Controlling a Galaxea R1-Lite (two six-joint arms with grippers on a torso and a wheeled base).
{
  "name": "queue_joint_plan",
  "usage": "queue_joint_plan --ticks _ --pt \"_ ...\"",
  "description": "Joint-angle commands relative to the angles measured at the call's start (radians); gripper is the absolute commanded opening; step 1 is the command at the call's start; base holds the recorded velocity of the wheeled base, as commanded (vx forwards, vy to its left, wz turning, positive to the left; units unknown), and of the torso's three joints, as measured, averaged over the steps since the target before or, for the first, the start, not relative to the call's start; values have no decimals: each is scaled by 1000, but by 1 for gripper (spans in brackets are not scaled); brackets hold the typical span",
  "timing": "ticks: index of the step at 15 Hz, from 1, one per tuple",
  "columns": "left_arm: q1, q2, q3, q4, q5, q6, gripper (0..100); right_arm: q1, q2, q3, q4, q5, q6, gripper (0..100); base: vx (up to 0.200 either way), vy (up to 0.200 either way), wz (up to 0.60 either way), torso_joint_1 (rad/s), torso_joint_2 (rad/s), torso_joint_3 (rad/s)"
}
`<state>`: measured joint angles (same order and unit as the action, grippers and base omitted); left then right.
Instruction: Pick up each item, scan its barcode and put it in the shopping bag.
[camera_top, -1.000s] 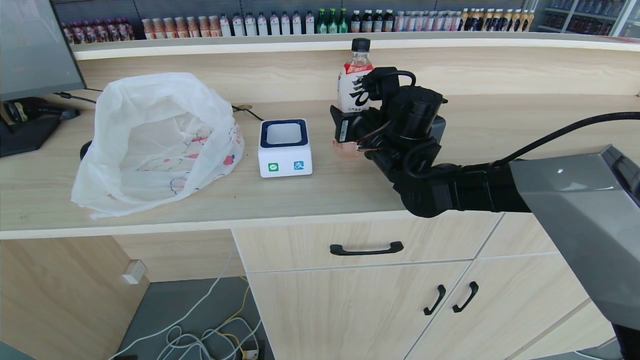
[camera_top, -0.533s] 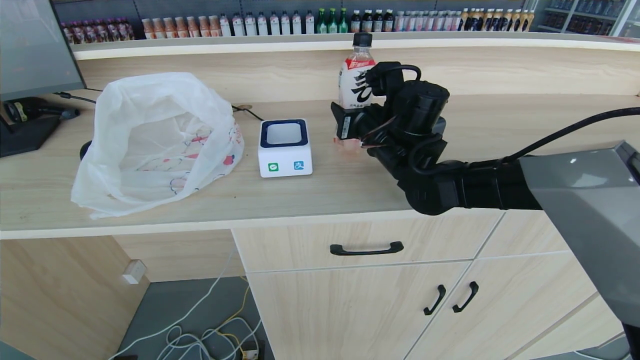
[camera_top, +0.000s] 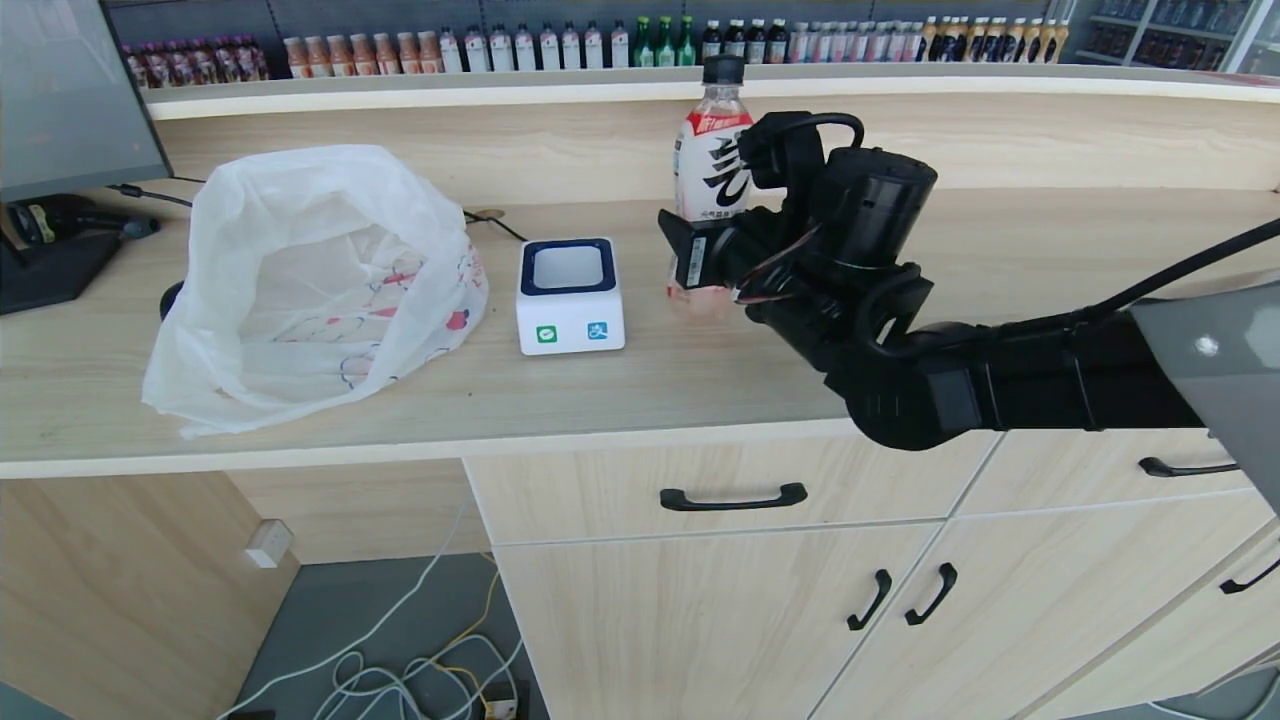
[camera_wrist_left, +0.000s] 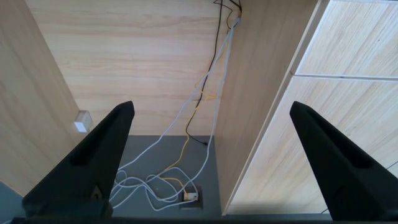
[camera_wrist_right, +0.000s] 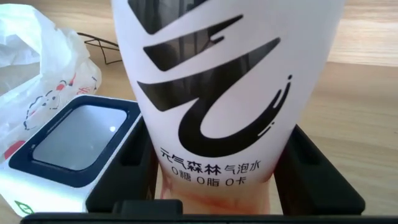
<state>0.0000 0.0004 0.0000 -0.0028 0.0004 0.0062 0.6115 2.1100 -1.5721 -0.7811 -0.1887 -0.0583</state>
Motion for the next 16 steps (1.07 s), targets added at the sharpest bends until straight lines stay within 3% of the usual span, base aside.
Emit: queue_joint_plan --ticks 1,7,13,16 --pt "0 0 0 0 0 0 100 14 -139 132 -20 0 -2 0 0 0 0 0 0 0" --pt "0 0 0 0 1 0 100 73 -390 584 -170 -6 -5 0 0 0 0 0 0 0" --pt "0 0 0 0 1 0 100 103 -591 811 -196 9 0 0 0 0 0 0 0 0" --pt "0 0 0 0 0 0 100 116 -673 897 -196 81 3 0 0 0 0 0 0 0"
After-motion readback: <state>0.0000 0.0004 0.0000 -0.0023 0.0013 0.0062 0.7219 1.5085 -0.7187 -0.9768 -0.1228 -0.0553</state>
